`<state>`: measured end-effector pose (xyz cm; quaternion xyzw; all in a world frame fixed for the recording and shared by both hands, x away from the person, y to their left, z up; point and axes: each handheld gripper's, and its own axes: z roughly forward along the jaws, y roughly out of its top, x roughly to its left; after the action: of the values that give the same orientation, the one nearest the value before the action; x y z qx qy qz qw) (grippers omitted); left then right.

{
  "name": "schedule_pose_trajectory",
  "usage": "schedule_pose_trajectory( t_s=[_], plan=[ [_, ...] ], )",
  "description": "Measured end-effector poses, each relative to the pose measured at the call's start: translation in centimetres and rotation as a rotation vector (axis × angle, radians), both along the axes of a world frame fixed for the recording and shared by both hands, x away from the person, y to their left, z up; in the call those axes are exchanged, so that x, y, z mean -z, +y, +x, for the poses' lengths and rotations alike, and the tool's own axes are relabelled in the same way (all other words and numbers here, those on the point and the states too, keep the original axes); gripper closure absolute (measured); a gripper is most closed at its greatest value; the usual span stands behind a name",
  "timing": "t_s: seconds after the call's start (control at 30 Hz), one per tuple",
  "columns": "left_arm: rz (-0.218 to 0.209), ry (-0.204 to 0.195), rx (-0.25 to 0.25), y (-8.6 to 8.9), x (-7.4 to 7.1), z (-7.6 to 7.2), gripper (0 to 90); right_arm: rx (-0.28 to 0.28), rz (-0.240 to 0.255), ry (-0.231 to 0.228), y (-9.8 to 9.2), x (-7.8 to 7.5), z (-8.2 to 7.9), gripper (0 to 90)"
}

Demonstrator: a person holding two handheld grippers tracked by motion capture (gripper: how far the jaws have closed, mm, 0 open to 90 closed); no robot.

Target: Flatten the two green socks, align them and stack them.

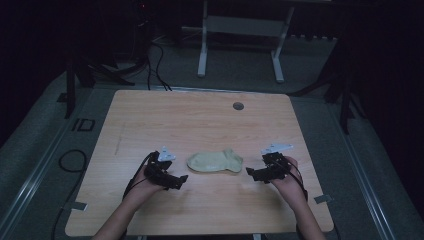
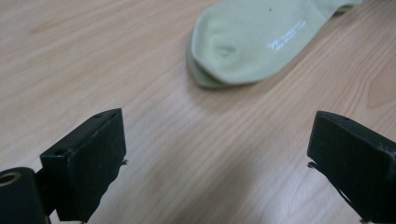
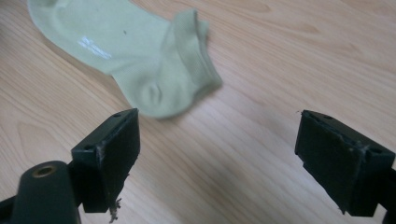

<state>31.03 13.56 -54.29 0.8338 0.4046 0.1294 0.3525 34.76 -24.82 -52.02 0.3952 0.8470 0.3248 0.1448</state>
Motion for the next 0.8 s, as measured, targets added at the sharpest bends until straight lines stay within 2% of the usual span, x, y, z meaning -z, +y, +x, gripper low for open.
schedule_pose_trajectory(
  t_s=[0.17, 0.23, 0.33, 0.4, 0.47, 0.6, 0.8],
  plan=[
    [-0.003, 0.003, -0.012, 1.0, 0.6, -0.9, 4.5, 0.029, -0.003, -0.009, -1.6, 0.4, -0.7, 14.0],
    [0.002, 0.004, -0.021, 1.4, 0.8, -1.2, 4.5, 0.041, 0.010, -0.011, -2.2, 0.5, -0.9, 14.0],
    [-0.012, 0.010, -0.036, 1.9, 1.1, -1.6, 4.5, 0.053, 0.013, -0.001, -3.0, 0.7, -1.3, 14.0],
    [-0.007, 0.005, -0.052, 2.2, 1.3, -2.0, 4.5, 0.062, 0.015, -0.001, -3.5, 0.8, -1.6, 14.0],
    [-0.017, 0.006, -0.052, 2.4, 1.5, -2.4, 4.5, 0.070, 0.015, 0.001, -4.0, 0.9, -1.9, 14.0],
    [-0.002, -0.003, -0.051, 3.0, 1.5, -3.3, 4.5, 0.089, 0.017, 0.002, -5.1, 1.0, -2.5, 13.9],
    [-0.014, -0.001, -0.085, 4.1, 1.7, -4.3, 4.5, 0.115, 0.045, 0.012, -6.6, 1.5, -3.7, 13.9]
  ],
)
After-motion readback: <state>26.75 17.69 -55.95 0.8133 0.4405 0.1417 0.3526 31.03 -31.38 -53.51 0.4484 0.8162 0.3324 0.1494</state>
